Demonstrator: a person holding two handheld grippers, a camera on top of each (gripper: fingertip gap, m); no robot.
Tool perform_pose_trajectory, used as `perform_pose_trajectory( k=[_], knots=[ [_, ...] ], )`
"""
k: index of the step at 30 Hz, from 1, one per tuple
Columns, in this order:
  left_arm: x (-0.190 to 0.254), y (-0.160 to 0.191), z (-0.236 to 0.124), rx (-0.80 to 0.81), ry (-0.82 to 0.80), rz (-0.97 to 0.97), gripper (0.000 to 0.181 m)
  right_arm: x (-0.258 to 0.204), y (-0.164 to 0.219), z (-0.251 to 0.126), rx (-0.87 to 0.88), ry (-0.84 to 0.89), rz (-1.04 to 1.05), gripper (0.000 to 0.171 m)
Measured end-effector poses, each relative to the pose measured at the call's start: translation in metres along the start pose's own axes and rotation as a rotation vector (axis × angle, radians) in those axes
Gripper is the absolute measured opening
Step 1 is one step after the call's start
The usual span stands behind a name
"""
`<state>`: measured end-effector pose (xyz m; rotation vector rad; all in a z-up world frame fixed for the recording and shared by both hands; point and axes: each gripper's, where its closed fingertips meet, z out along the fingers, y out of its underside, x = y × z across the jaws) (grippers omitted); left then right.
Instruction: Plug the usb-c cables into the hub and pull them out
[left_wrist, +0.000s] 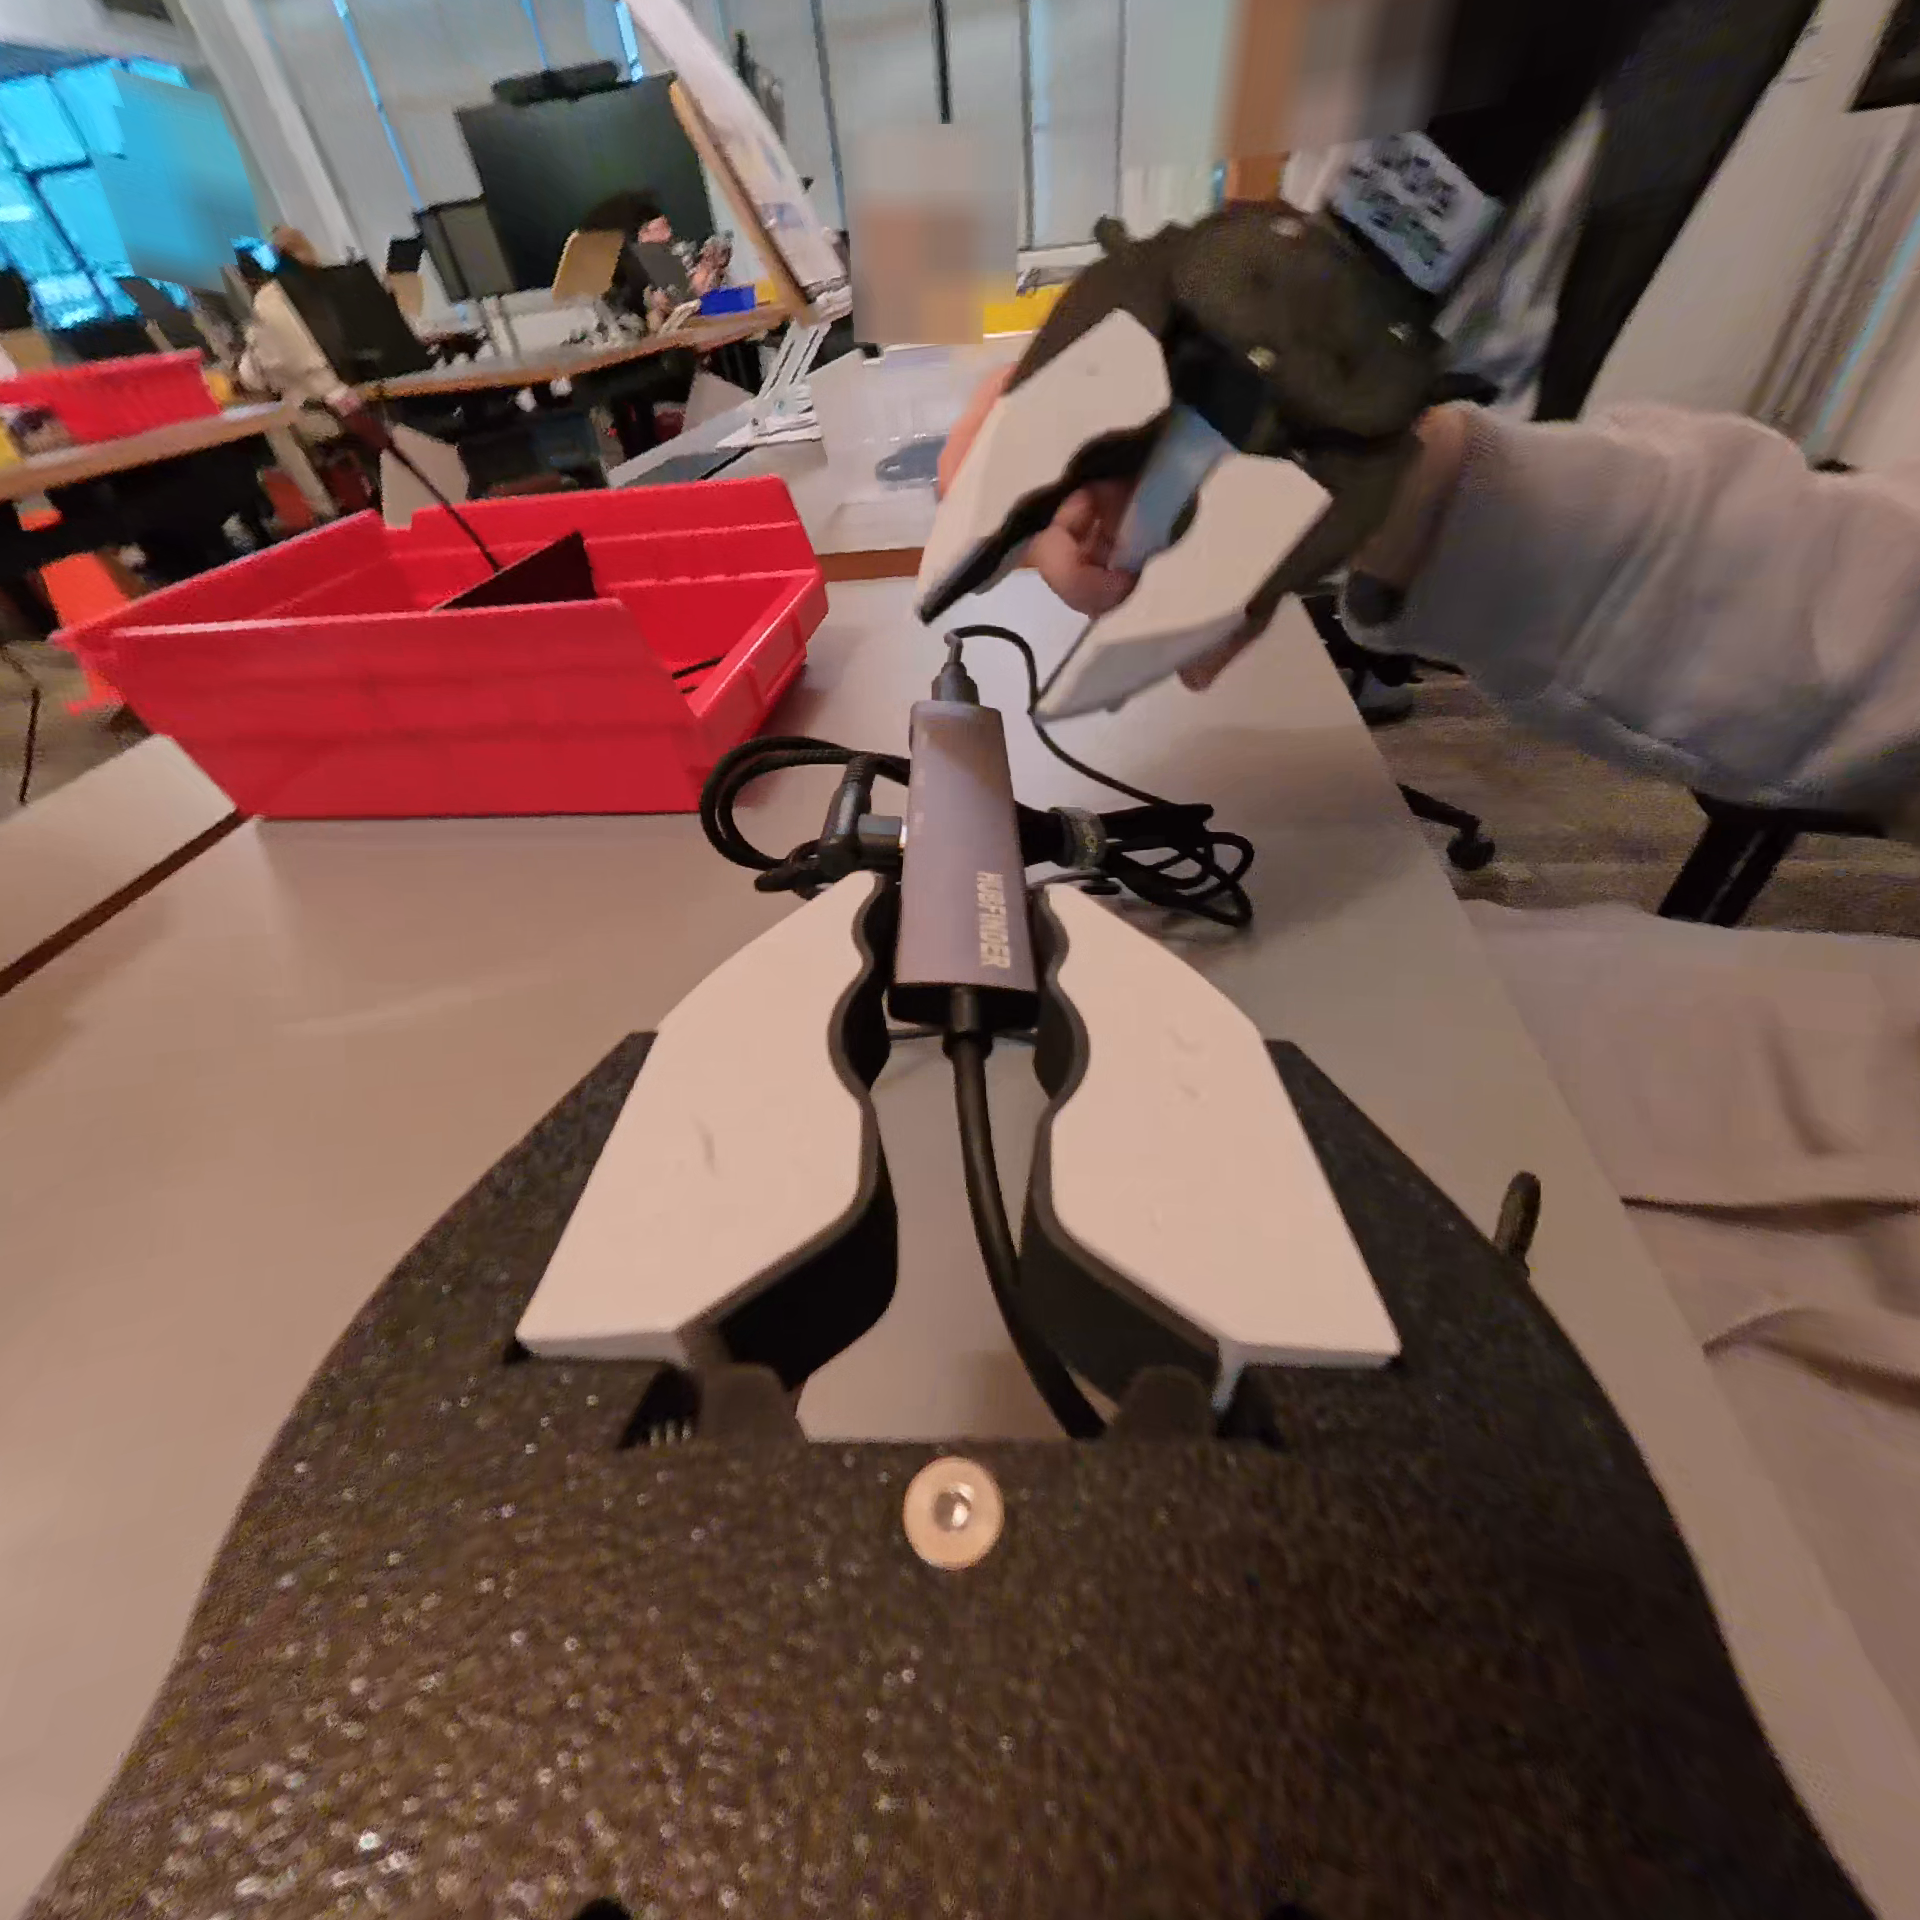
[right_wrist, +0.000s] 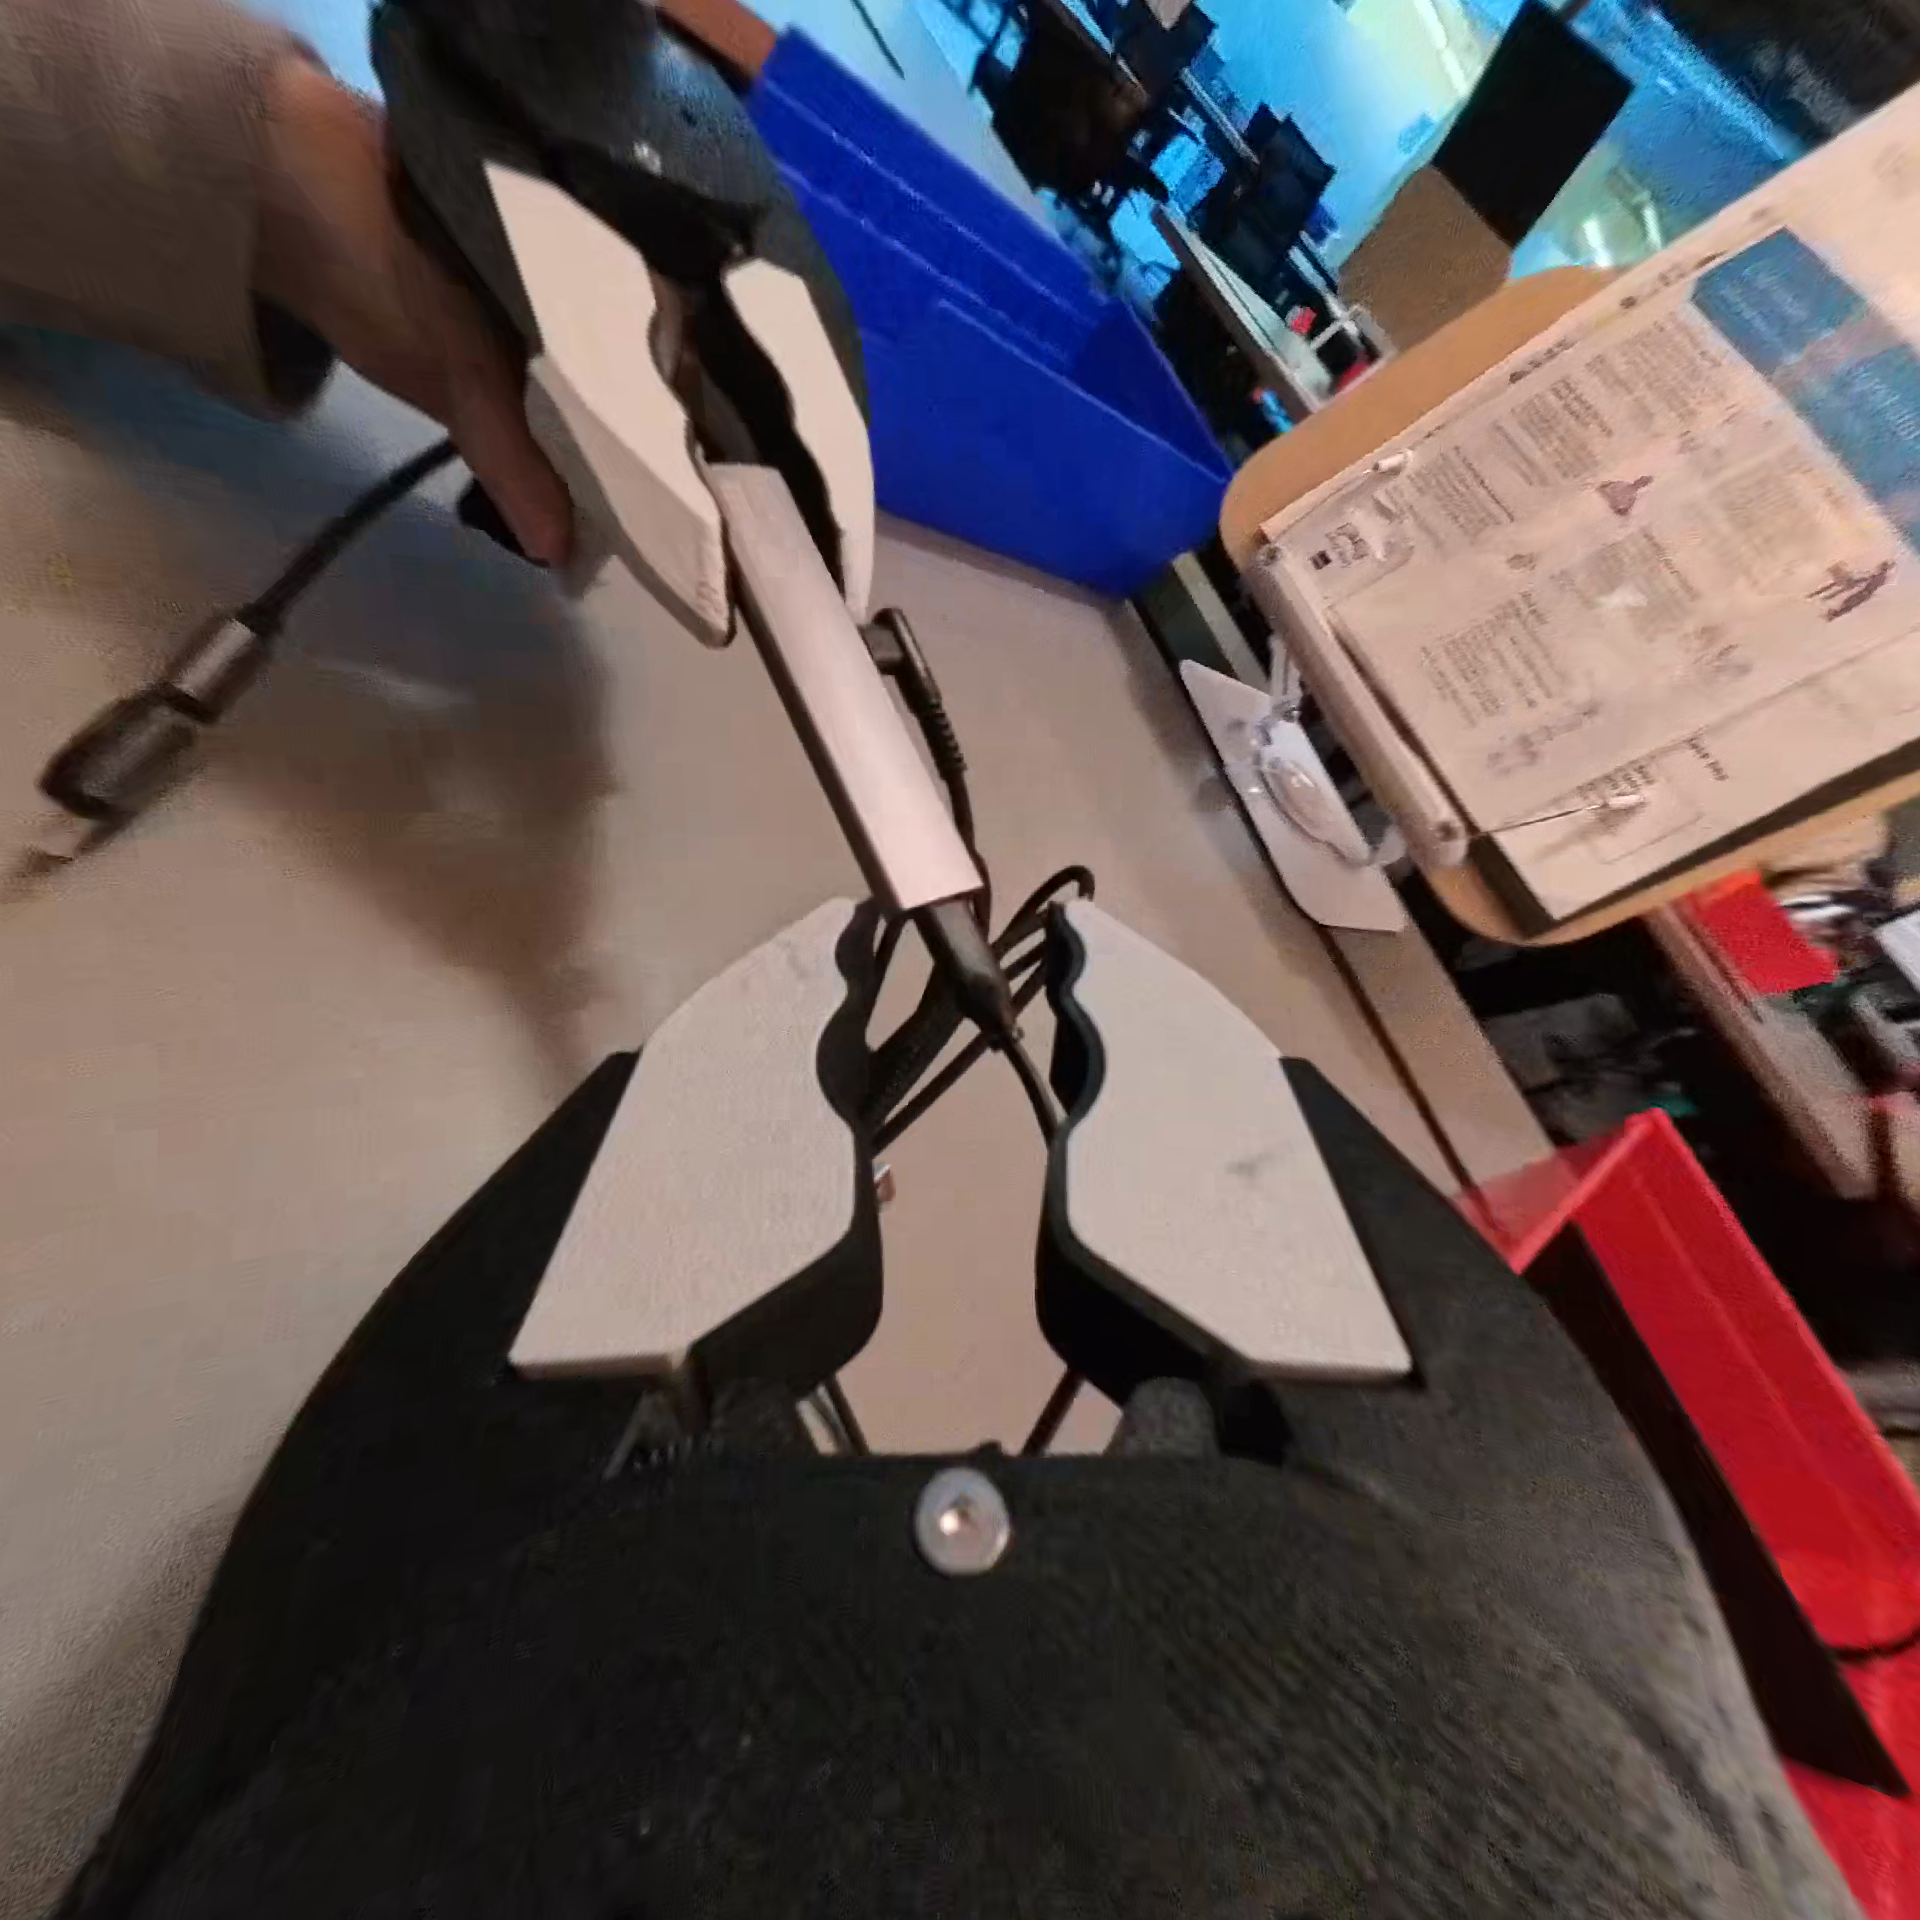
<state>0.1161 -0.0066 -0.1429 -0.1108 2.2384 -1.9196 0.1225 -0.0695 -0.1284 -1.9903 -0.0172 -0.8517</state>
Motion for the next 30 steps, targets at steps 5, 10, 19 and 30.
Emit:
perform_pose_trajectory(
  k=[5,10,19,30],
  knots=[
    [0.005,0.001,-0.009,0.096,0.071,-0.009,0.024,-0.006,-0.003,0.002,0.013,-0.207,0.146,0.023],
    [0.010,0.002,-0.020,0.141,0.131,-0.001,0.024,-0.024,-0.001,0.012,-0.032,-0.363,0.172,0.014],
    [0.010,-0.008,-0.035,0.253,0.178,-0.039,0.023,-0.025,-0.030,0.013,0.091,-0.472,0.321,0.014],
    [0.017,-0.017,-0.041,0.293,0.213,-0.031,0.023,-0.030,-0.048,0.004,0.094,-0.593,0.418,0.013]
  ],
)
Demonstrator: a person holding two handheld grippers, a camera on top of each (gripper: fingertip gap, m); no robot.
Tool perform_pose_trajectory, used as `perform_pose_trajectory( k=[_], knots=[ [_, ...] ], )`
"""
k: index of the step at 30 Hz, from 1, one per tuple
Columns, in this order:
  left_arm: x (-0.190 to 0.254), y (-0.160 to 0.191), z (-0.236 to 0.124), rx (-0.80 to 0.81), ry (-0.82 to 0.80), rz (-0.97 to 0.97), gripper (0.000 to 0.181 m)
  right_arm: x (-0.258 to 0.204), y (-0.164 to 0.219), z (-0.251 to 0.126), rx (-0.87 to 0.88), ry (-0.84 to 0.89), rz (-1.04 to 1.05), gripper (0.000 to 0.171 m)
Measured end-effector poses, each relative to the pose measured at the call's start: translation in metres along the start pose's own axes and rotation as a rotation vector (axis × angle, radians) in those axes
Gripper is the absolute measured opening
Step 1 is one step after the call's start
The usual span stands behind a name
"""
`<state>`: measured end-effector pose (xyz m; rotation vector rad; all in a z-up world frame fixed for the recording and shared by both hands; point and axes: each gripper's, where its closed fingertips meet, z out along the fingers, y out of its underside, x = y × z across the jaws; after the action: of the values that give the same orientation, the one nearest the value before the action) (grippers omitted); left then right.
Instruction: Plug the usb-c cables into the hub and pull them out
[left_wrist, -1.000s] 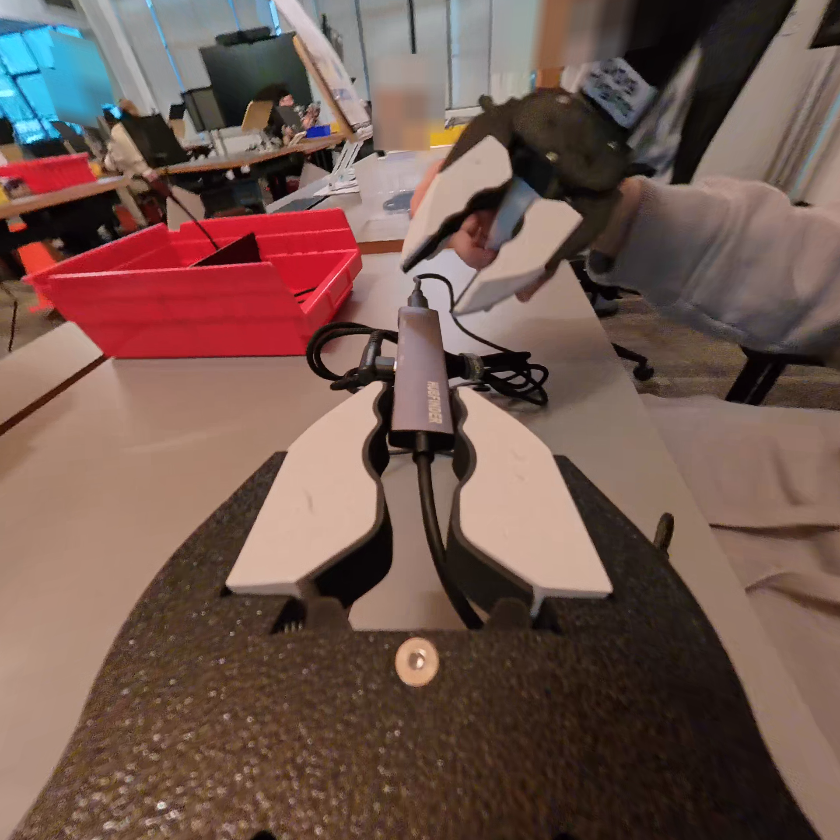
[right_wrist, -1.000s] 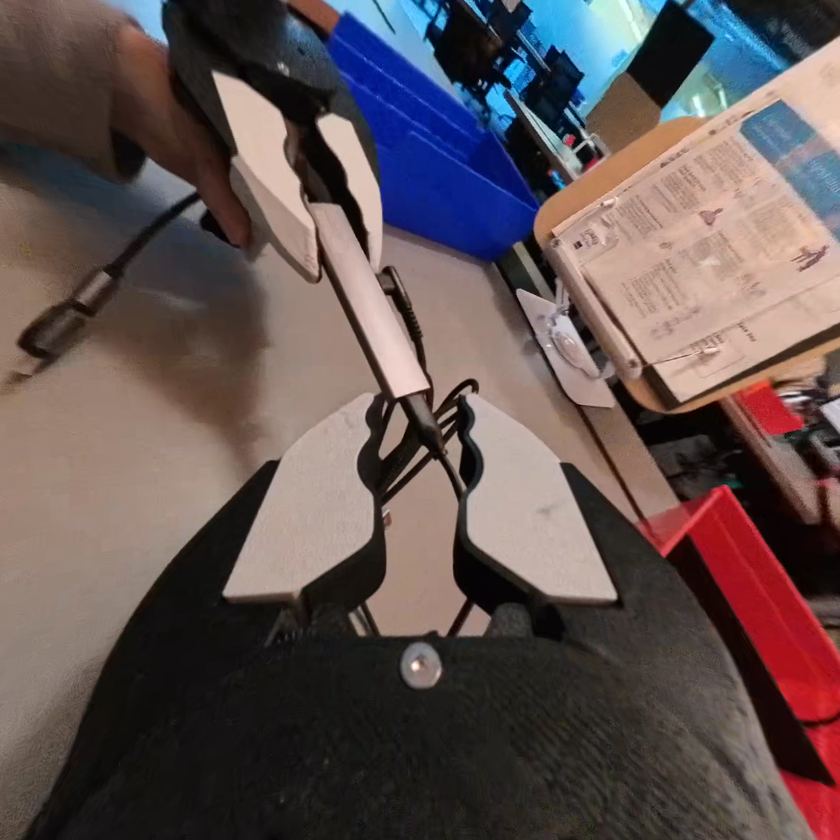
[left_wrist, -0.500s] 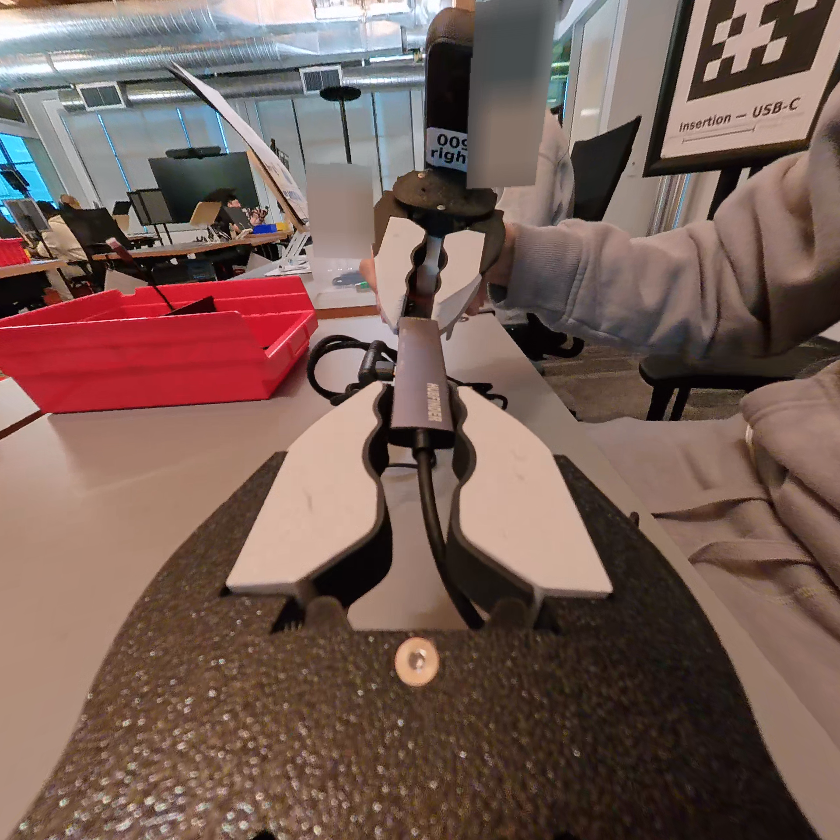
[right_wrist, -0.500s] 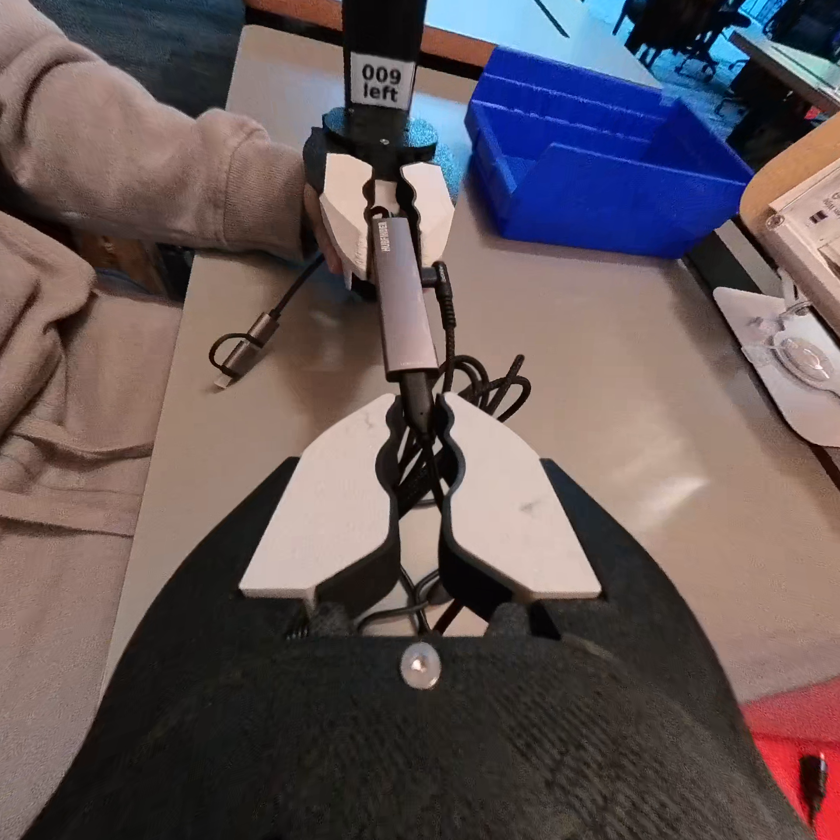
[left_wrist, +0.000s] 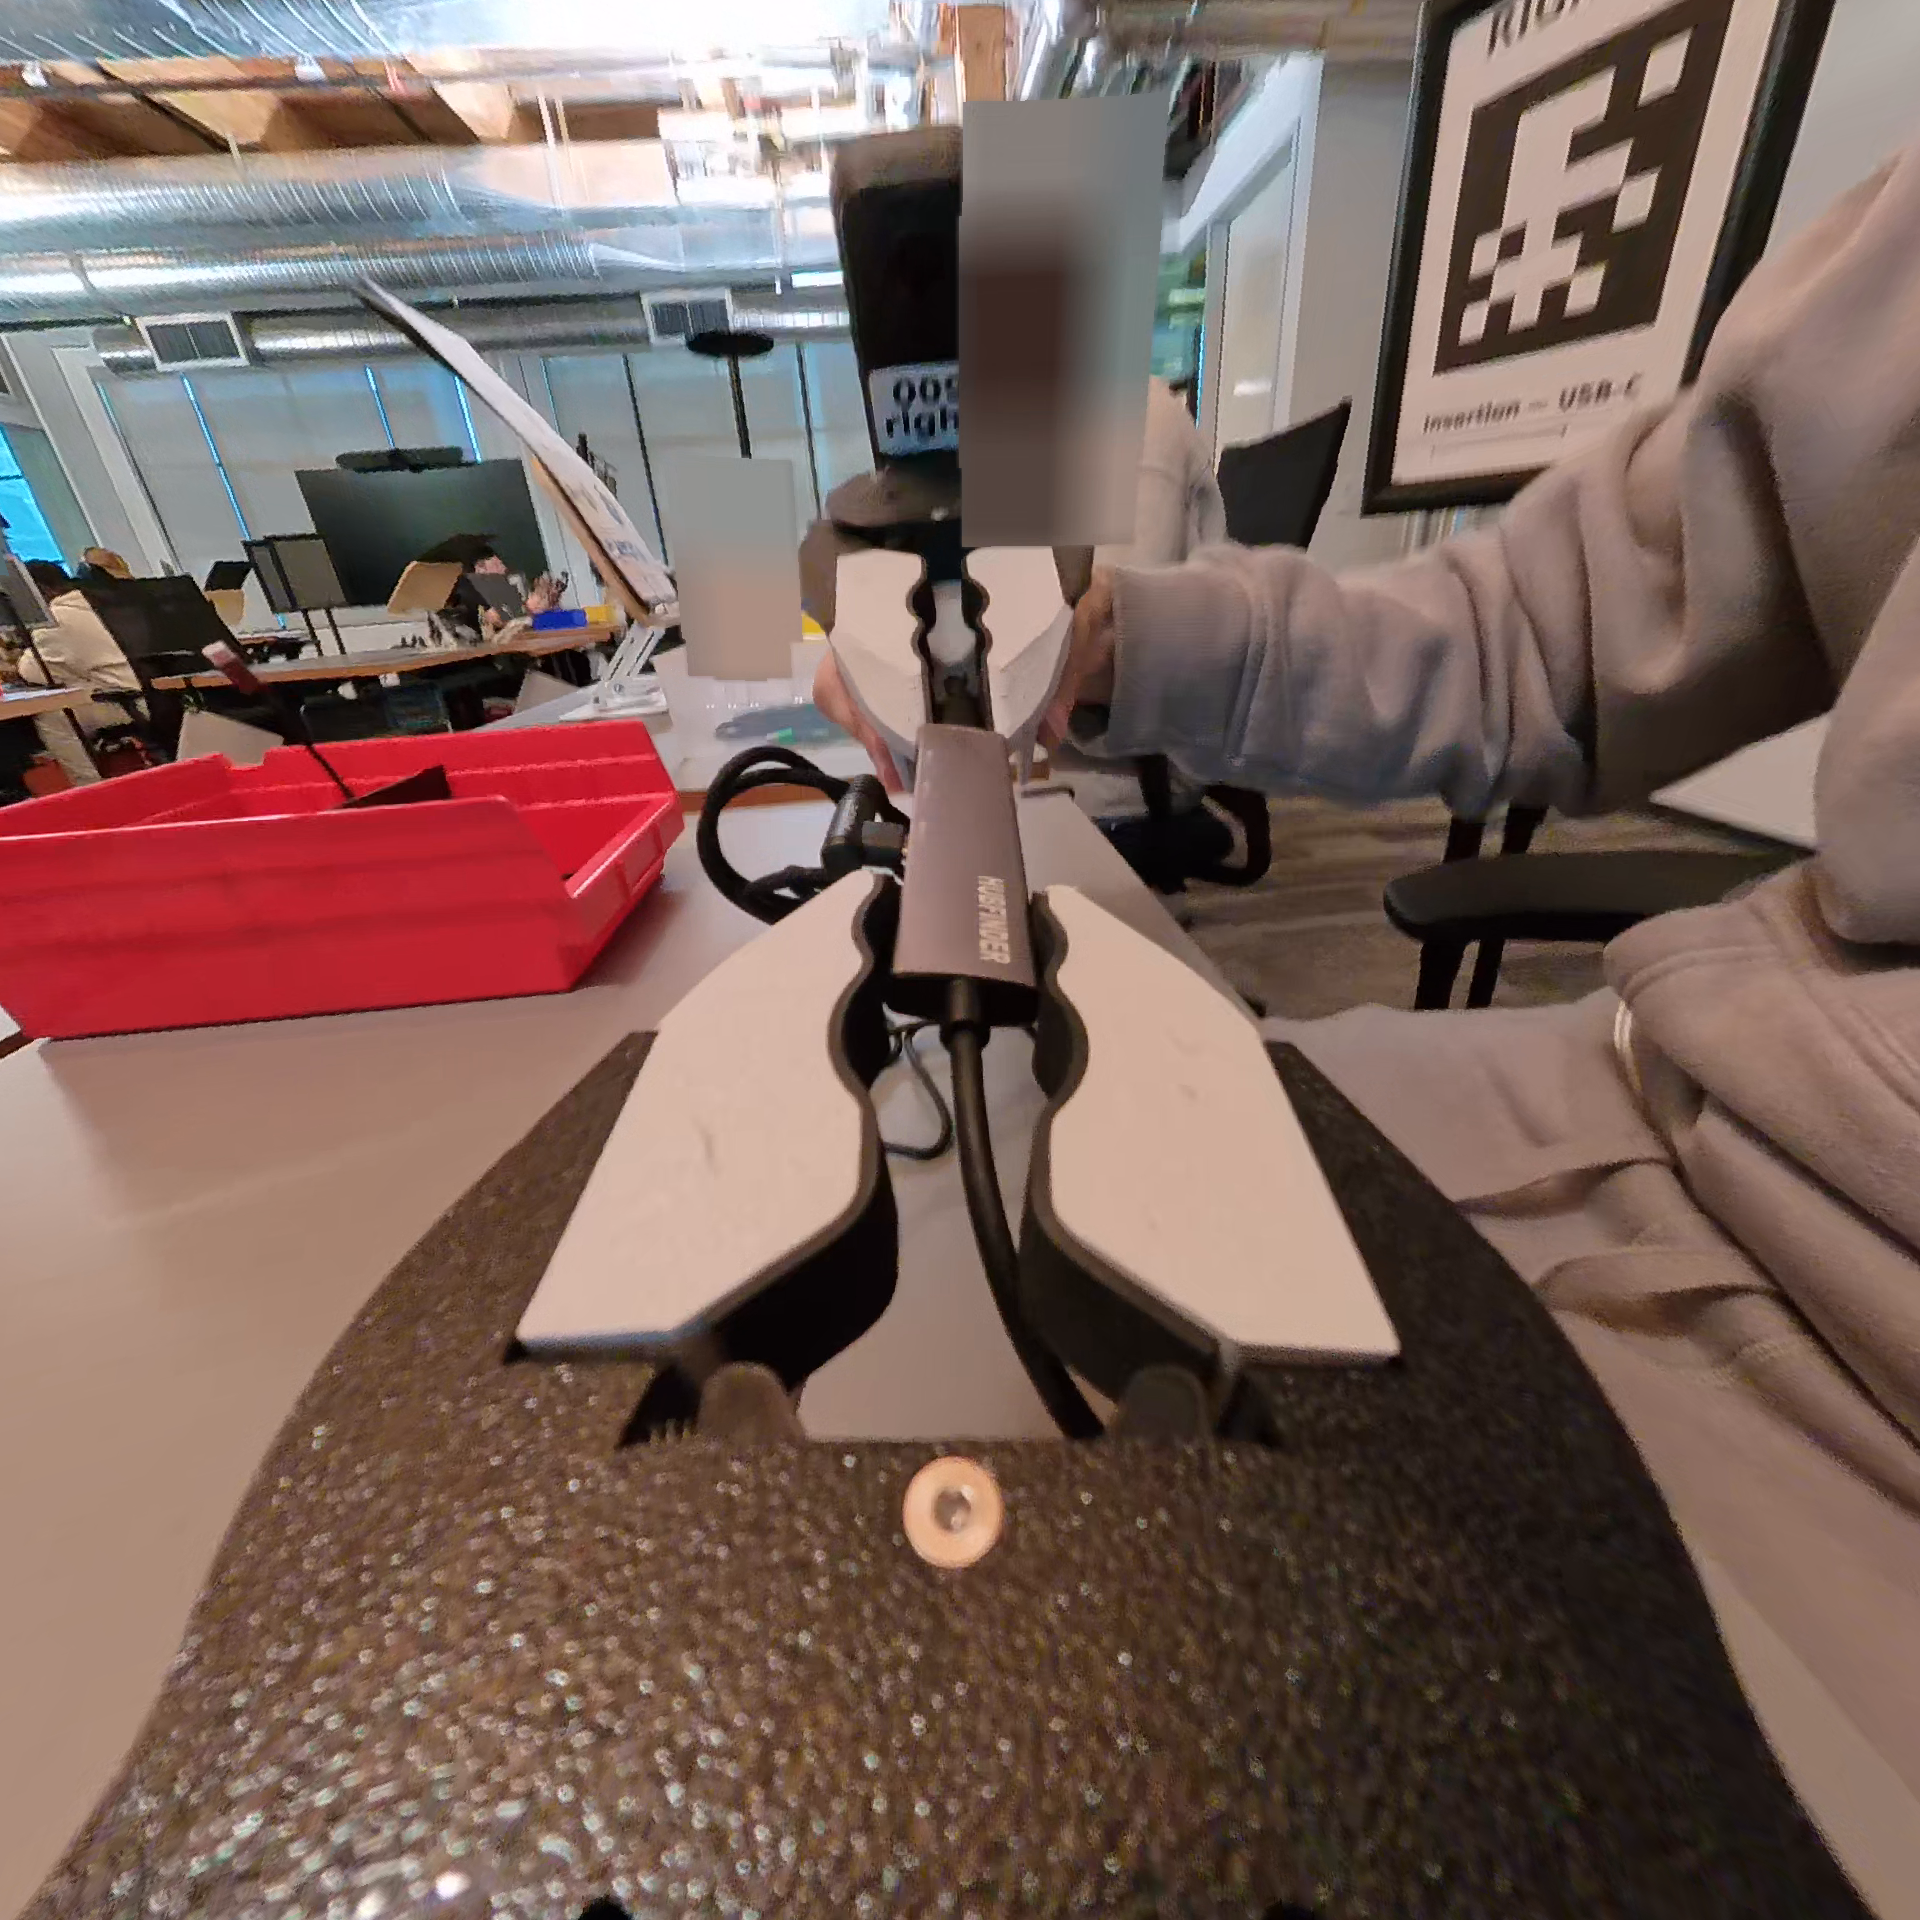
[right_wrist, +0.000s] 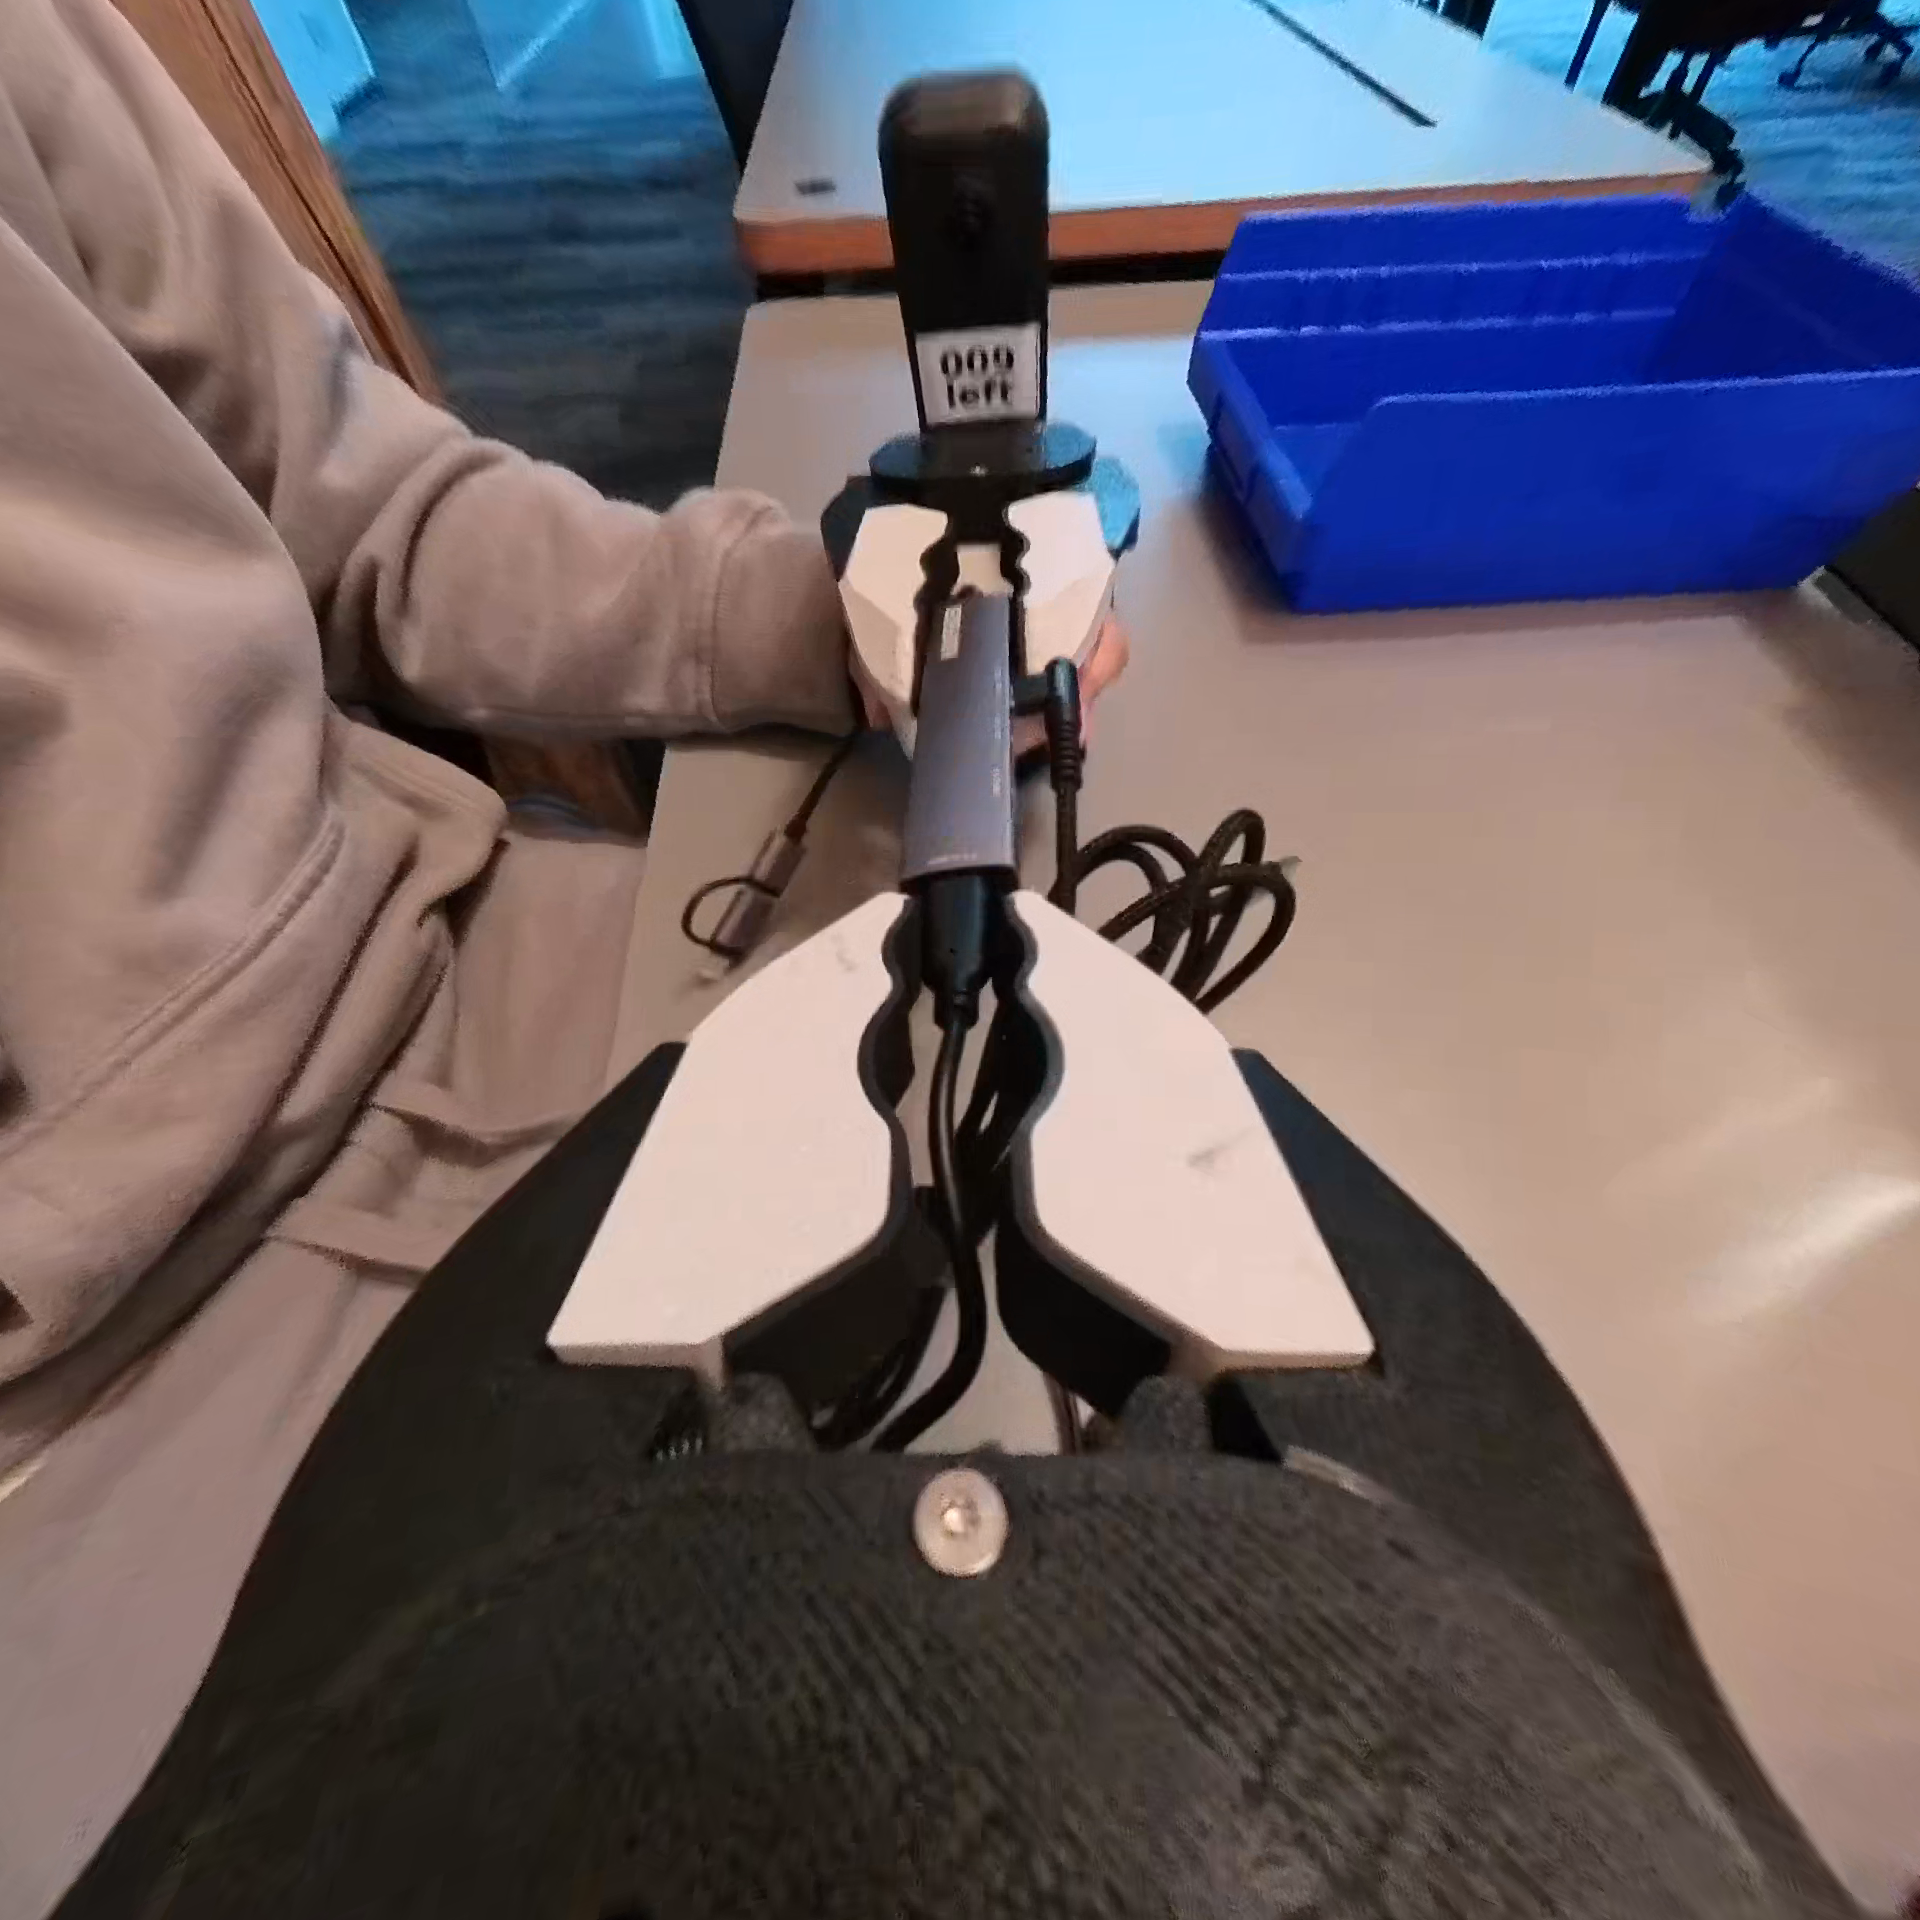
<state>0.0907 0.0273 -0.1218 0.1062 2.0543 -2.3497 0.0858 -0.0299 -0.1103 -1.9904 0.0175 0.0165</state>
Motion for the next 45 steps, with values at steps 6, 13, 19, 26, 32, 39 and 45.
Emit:
perform_pose_trajectory(
  k=[6,13,19,26,32,39,45],
  knots=[
    [0.001,0.007,0.015,-0.094,-0.038,0.058,0.024,0.003,0.009,-0.016,-0.171,-0.045,-0.066,0.013],
    [-0.031,-0.013,-0.048,-0.027,-0.221,0.036,0.024,0.053,0.045,-0.105,-0.369,0.258,-0.036,0.013],
    [-0.032,-0.041,-0.038,0.008,-0.220,0.102,0.023,0.094,-0.023,-0.174,-0.232,0.520,-0.107,0.013],
    [-0.029,-0.026,-0.033,0.056,-0.165,0.005,0.023,0.150,-0.150,-0.237,-0.074,0.730,-0.298,0.013],
    [-0.024,-0.019,-0.024,0.036,-0.130,0.003,0.023,0.209,-0.191,-0.281,0.051,0.891,-0.302,0.012],
    [-0.025,-0.014,-0.025,0.031,-0.129,-0.010,0.023,0.260,-0.138,-0.293,0.118,1.148,-0.311,0.012],
    [-0.026,-0.014,-0.027,0.041,-0.130,-0.020,0.023,0.283,-0.020,-0.268,-0.064,1.194,-0.184,0.013]
  ],
)
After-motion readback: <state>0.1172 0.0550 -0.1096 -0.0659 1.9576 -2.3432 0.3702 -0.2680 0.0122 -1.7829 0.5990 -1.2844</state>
